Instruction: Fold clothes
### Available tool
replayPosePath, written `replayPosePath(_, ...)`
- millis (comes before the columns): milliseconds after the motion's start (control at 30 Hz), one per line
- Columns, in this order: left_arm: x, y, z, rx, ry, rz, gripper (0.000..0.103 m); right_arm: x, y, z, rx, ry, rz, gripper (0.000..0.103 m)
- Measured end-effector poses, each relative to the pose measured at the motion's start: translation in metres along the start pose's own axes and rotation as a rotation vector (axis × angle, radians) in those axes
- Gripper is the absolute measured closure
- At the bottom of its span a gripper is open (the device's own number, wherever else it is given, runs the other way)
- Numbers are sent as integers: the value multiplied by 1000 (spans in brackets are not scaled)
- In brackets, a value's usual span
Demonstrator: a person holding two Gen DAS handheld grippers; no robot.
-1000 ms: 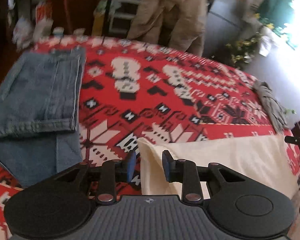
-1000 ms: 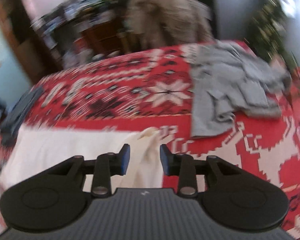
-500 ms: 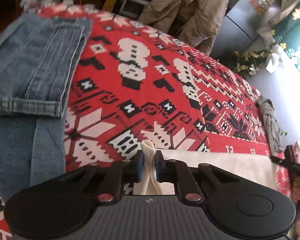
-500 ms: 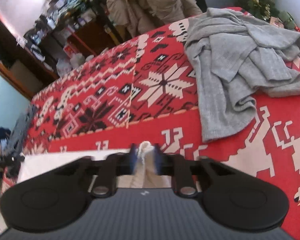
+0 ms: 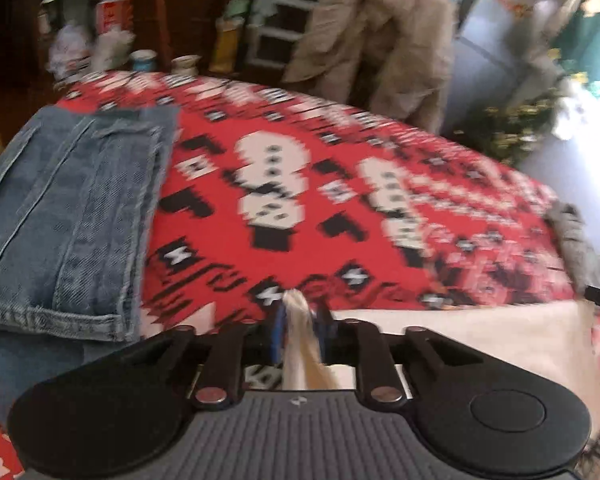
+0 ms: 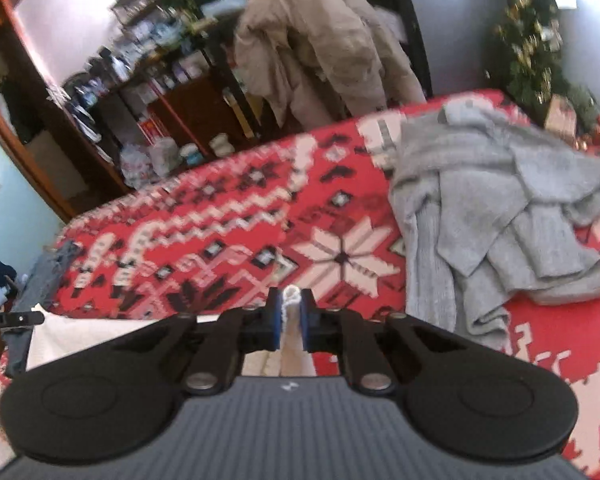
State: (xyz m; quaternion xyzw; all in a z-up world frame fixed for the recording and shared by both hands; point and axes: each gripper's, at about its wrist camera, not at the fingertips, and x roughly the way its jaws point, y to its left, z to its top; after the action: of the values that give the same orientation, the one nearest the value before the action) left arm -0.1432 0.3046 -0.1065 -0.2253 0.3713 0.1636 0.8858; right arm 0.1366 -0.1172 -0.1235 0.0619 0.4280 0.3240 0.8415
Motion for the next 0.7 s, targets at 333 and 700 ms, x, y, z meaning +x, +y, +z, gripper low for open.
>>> replayPosePath(333, -10, -14, -13, 45, 4, 3, 72, -23, -24, -11, 96, 24, 69, 83)
replayPosePath(700, -27, -50, -34, 143, 32, -89, 72, 18, -49, -11, 334, -15, 109, 75)
